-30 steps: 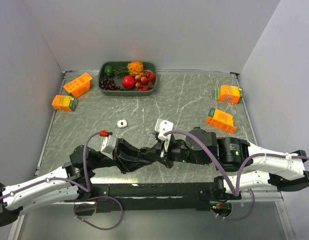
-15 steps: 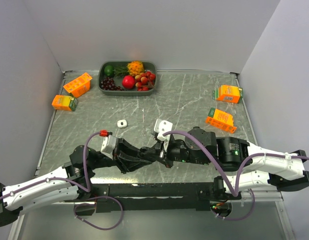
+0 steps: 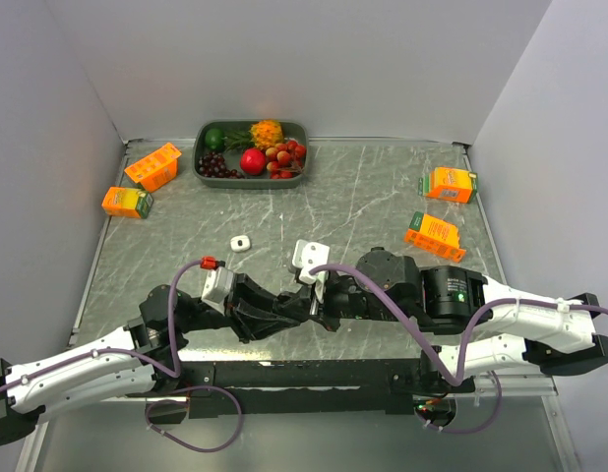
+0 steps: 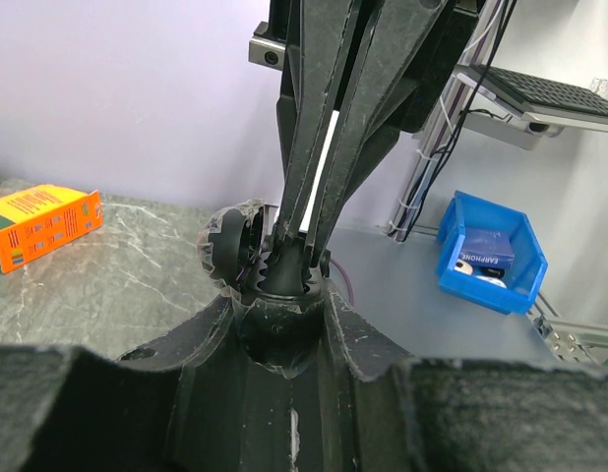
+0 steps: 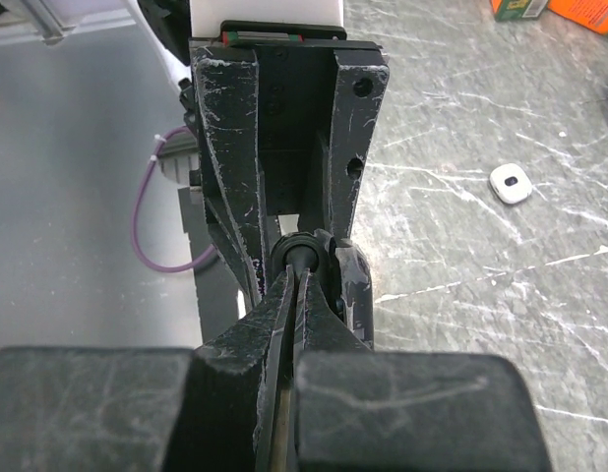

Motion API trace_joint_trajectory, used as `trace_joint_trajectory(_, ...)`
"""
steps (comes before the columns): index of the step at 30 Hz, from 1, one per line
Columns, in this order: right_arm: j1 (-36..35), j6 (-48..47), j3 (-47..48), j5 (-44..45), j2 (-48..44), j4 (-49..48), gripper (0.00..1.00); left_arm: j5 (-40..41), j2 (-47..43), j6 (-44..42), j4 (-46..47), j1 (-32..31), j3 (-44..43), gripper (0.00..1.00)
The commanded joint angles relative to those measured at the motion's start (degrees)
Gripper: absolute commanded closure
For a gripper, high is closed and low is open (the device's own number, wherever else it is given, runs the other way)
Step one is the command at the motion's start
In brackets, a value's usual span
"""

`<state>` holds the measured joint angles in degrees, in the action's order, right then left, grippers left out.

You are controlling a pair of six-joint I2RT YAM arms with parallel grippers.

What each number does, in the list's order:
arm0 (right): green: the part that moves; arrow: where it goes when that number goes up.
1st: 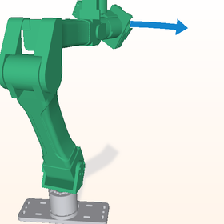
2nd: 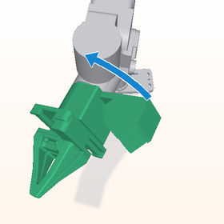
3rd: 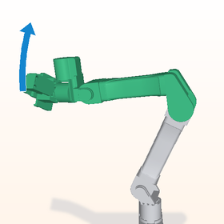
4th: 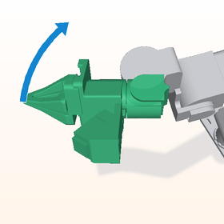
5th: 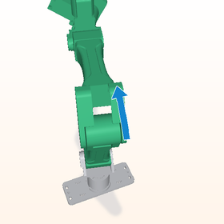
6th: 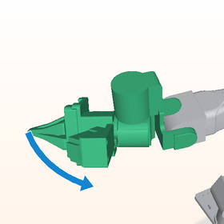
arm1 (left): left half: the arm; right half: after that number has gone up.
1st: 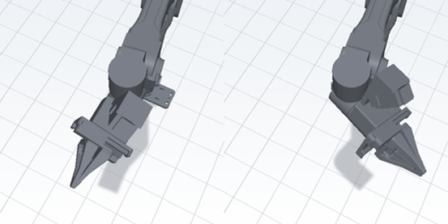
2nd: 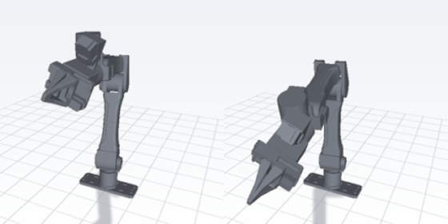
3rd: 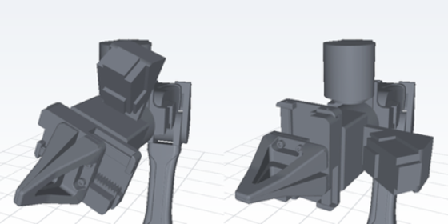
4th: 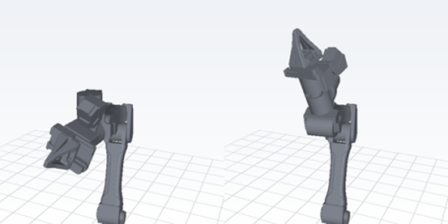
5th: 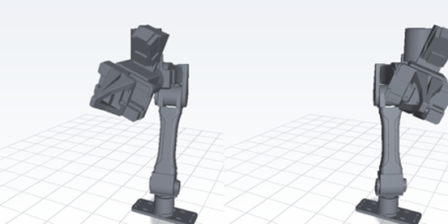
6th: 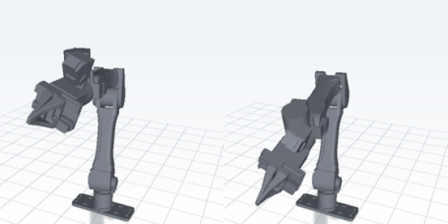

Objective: Insert the wireless bluetooth earbuds into the charging case
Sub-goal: Adjust the earbud with the charging case.

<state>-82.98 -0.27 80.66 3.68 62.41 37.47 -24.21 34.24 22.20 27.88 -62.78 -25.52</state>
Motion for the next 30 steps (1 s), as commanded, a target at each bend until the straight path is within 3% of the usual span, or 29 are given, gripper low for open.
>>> trace_joint_trajectory(1, -0.2, -0.4, 1.5, -2.6, 0.5, 2.7, 1.0, 1.1, -0.3, 0.0, 4.2, 0.1, -2.6, 0.99)
trace_joint_trajectory(5, -0.2, -0.2, 1.7, -1.6, -0.3, 2.3, 0.74, 1.4, -0.2, 0.0, 4.3, 0.1, -2.5, 0.99)
trace_joint_trajectory(8, -0.2, 0.1, 1.9, -0.5, -1.1, 1.9, 0.66, 1.3, -0.3, 0.0, 4.2, 0.1, -2.3, 0.99)
trace_joint_trajectory(16, -0.2, -0.2, 4.5, -0.1, -3.3, 0.7, 0.6, 1.5, -0.8, 0.3, 3.9, 0.1, -1.8, 0.99)
trace_joint_trajectory(22, -0.2, -1.0, 3.7, 8.3, -7.7, -2.8, 0.61, 1.3, -0.8, 0.4, 3.7, 0.1, -1.7, 0.99)
trace_joint_trajectory(26, -0.1, -0.8, 5.3, 13.8, -5.3, 0.6, 0.58, 0.7, -0.3, 0.3, 3.5, 0.0, -2.2, 0.99)
trace_joint_trajectory(30, -0.1, -0.1, 4.9, 13.9, -3.2, 1.4, 0.53, 0.2, 0.4, 0.4, 4.0, 0.1, -2.4, 0.99)
